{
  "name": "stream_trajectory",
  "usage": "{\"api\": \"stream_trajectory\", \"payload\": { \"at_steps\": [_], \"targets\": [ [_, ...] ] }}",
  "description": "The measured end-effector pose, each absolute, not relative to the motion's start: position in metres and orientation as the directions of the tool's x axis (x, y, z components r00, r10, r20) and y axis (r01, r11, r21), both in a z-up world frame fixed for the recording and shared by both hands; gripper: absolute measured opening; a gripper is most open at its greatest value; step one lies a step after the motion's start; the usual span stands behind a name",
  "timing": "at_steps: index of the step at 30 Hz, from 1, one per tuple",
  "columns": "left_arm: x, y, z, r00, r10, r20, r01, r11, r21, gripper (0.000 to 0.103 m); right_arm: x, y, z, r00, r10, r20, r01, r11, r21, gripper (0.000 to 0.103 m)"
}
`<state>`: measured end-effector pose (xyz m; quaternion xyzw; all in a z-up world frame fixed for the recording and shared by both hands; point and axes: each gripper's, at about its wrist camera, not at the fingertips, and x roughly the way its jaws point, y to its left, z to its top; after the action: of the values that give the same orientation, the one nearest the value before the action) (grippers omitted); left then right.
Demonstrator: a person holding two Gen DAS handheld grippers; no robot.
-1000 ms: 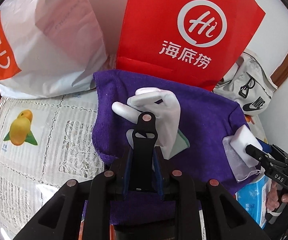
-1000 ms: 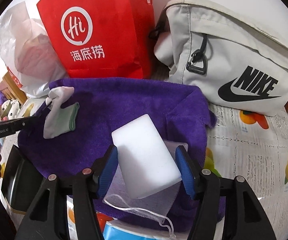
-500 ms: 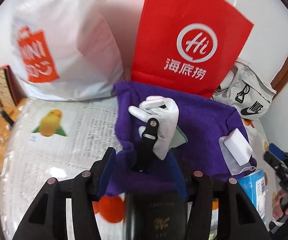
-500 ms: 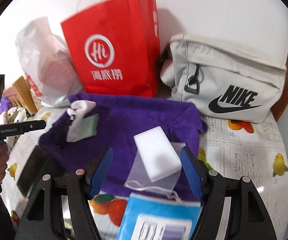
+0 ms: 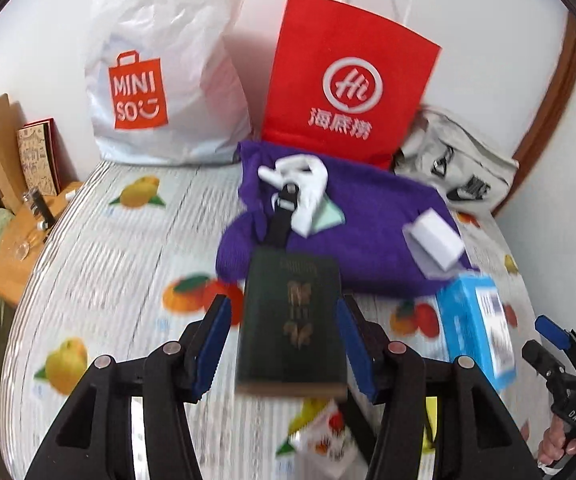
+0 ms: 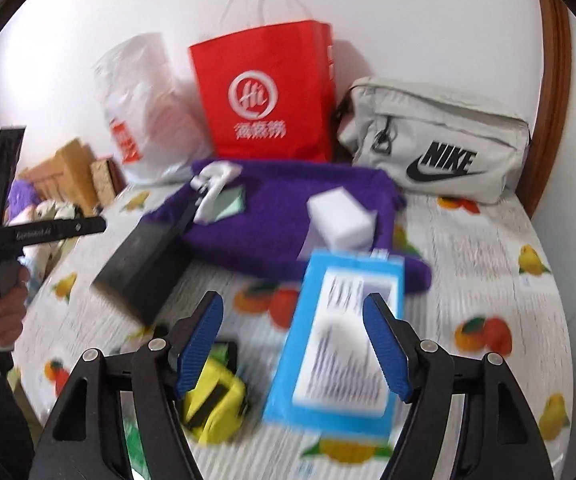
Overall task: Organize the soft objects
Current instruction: 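Open the right gripper to drop the white sponge onto the purple towel, then grasp the yellow bag by its black strap with the right gripper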
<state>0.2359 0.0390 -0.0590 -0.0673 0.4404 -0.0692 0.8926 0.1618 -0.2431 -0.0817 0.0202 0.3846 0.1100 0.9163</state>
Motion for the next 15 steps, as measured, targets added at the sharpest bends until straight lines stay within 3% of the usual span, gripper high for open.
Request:
{"api": "stream_trajectory", "payload": {
  "at_steps": [15],
  "targets": [
    [0.132, 0.066, -0.113, 0.541, -0.204, -0.816, 0.020, 0.973, -0.231, 0.052, 0.093, -0.206, -0.131, 0.622, 0.280, -0.731, -0.225, 0.958, 0.175, 0.072]
  ]
}}
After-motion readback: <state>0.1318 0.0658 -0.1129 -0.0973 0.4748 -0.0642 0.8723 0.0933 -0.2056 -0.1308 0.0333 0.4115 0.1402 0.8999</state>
